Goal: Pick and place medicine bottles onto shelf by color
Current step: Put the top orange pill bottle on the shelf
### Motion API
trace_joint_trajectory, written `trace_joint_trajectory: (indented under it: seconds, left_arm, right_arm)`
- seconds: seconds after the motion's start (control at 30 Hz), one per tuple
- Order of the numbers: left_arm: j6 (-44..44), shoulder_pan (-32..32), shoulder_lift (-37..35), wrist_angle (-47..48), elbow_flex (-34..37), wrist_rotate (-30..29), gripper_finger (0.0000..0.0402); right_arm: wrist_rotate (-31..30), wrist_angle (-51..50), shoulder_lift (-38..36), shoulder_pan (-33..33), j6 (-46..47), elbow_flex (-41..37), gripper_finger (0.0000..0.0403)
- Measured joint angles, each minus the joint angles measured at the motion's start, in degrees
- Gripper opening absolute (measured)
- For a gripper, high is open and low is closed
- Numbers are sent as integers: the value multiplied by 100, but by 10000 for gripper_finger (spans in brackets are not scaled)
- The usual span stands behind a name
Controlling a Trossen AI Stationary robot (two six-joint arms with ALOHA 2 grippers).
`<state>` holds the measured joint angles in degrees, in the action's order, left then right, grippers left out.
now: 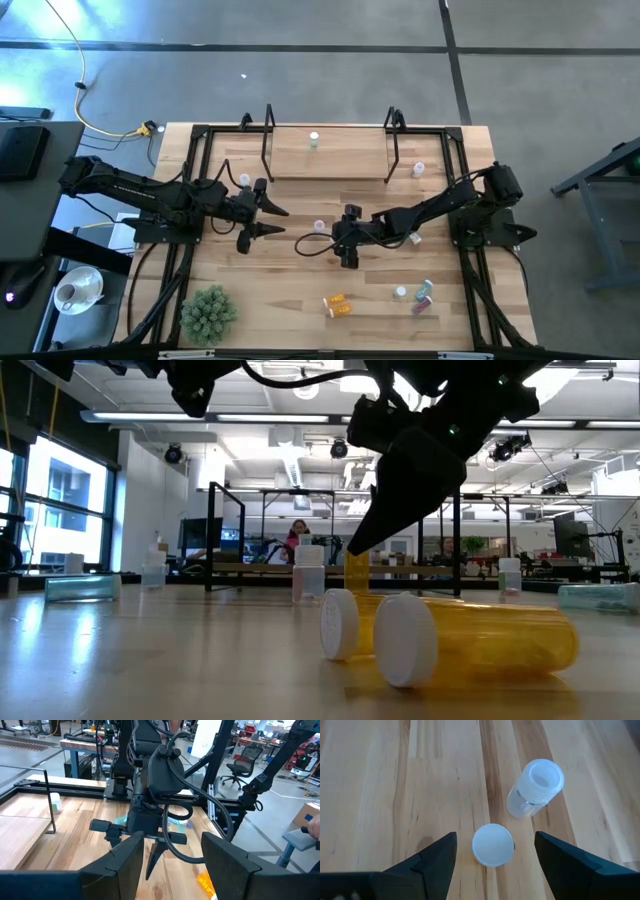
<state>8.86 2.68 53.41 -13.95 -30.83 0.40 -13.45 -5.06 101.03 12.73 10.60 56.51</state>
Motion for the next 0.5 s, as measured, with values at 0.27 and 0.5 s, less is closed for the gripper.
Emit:
trace_joint_trajectory:
  seconds: [0.27,0.5]
  left_arm:
    - [-2,0,0,-1,0,0,188]
    - [3,0,0,-1,0,0,188]
  right_arm:
    - [22,-19,0,0,5,0,236]
    - [28,-26,0,0,-8,0,177]
